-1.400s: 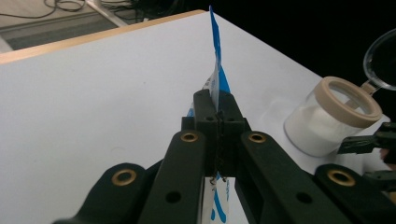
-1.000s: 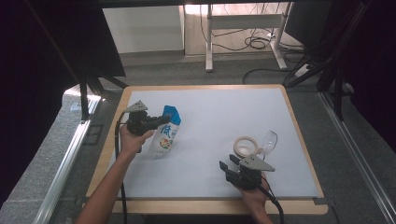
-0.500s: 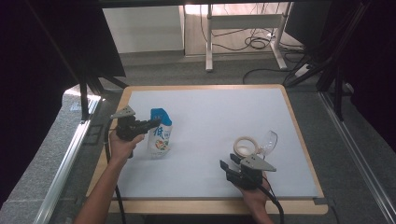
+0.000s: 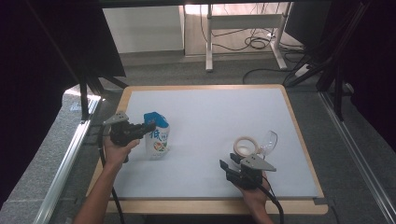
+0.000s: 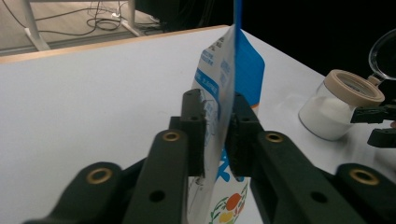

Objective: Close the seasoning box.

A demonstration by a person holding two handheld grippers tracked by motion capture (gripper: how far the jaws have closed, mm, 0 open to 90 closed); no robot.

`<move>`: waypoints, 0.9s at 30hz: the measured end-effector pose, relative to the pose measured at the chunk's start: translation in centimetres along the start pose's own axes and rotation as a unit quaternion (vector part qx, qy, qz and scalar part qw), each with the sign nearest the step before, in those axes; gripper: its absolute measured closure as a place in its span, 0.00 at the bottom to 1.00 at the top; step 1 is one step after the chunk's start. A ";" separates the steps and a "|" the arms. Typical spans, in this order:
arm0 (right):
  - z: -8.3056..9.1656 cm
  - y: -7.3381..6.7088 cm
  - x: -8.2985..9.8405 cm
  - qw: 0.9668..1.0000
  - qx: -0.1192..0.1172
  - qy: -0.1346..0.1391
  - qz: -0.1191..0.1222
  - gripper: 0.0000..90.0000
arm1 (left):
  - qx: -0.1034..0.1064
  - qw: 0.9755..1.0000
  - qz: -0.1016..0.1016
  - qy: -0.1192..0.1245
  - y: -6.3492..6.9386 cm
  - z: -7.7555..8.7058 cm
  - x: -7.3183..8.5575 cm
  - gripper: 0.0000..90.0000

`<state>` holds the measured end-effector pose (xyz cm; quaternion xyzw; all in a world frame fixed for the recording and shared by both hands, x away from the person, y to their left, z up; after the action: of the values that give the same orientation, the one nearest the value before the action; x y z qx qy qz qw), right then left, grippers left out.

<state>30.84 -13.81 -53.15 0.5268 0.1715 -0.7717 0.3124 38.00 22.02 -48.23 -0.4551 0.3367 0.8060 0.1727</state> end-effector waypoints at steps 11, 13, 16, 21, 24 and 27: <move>-0.1 0.1 0.1 1.000 0.001 -0.001 0.001 0.55 | -0.019 1.000 -0.022 -0.004 0.9 0.0 0.8 0.64; -0.1 0.1 0.1 1.000 0.001 -0.001 0.001 0.55 | -0.015 1.000 -0.019 -0.005 0.9 0.0 0.9 0.60; -0.1 0.1 0.2 1.000 0.001 -0.002 0.001 0.55 | -0.007 1.000 -0.014 -0.006 0.9 0.1 1.2 0.53; -0.1 0.1 0.1 1.000 0.001 -0.001 0.001 0.55 | -0.005 1.000 -0.014 -0.008 0.9 0.1 1.6 0.44; 0.1 0.1 0.1 1.000 0.000 -0.001 0.002 0.55 | -0.005 1.000 -0.011 -0.011 0.9 0.0 1.9 0.42; 0.4 0.1 0.0 1.000 -0.005 0.003 0.001 0.55 | -0.006 1.000 -0.010 -0.017 0.8 -0.1 2.2 0.40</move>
<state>30.64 -14.15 -53.01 0.5275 0.1760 -0.7689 0.3155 36.49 21.32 -49.85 -0.4457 0.3241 0.8140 0.1837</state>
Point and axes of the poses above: each handheld gripper's, and its own axes: z roughly backward along the jaws, x roughly out of its underside, y roughly to its right, the point moved 5 cm from there along -z, roughly forward along the jaws, and after that the axes turned 9 degrees about z, right-handed, at the moved point
